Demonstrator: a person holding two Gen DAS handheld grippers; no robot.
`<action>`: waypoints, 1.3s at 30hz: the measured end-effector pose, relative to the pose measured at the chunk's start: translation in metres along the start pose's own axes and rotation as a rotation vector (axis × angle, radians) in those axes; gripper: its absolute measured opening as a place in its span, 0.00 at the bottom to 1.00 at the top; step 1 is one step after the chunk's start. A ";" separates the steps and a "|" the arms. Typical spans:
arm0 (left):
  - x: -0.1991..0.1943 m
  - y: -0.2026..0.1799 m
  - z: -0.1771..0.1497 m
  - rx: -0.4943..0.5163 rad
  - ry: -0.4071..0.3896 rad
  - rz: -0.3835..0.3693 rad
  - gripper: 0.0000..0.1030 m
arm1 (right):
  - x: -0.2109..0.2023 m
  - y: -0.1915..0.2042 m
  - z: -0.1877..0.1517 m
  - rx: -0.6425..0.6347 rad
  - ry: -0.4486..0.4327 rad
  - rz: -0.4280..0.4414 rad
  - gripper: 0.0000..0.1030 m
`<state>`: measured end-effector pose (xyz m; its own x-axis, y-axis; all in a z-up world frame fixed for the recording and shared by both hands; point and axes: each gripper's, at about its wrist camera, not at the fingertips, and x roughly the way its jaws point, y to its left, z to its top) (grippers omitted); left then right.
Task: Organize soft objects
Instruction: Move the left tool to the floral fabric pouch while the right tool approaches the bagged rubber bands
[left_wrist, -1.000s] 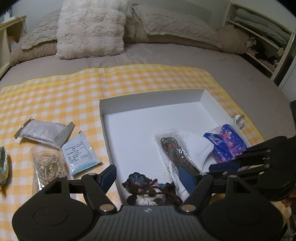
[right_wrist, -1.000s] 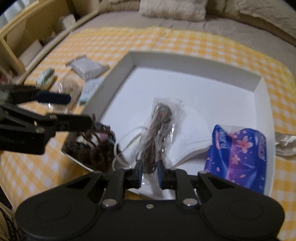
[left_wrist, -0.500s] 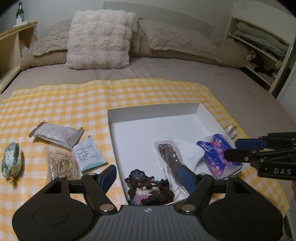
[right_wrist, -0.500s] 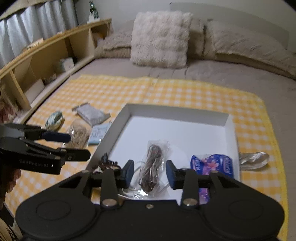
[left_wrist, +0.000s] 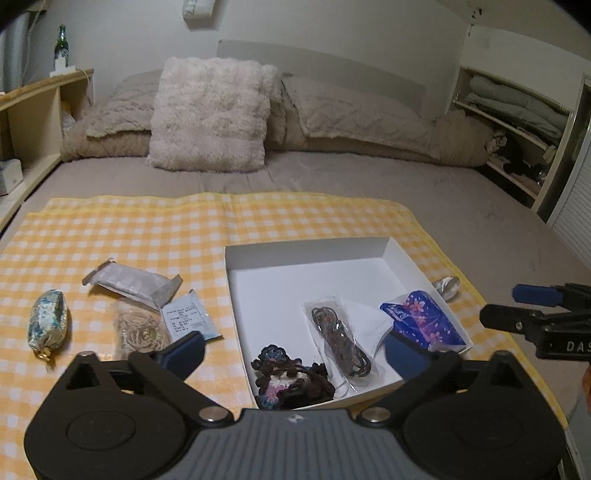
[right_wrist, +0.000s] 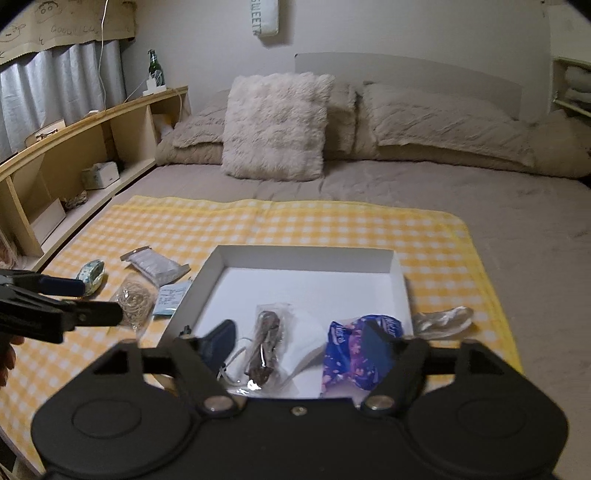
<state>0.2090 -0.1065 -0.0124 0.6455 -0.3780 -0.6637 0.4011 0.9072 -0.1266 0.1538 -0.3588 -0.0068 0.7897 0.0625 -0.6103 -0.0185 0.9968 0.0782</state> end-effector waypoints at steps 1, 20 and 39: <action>-0.002 -0.001 -0.001 0.001 -0.005 0.004 1.00 | -0.003 0.000 -0.002 0.002 -0.008 -0.006 0.83; -0.033 0.025 -0.002 -0.058 -0.111 0.126 1.00 | 0.008 0.021 -0.005 0.033 -0.077 0.001 1.00; -0.074 0.128 -0.012 -0.176 -0.137 0.372 1.00 | 0.080 0.121 0.021 -0.077 -0.040 0.169 1.00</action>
<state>0.2045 0.0396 0.0117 0.8100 -0.0293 -0.5857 0.0154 0.9995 -0.0286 0.2277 -0.2338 -0.0295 0.7950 0.2289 -0.5618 -0.1986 0.9733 0.1155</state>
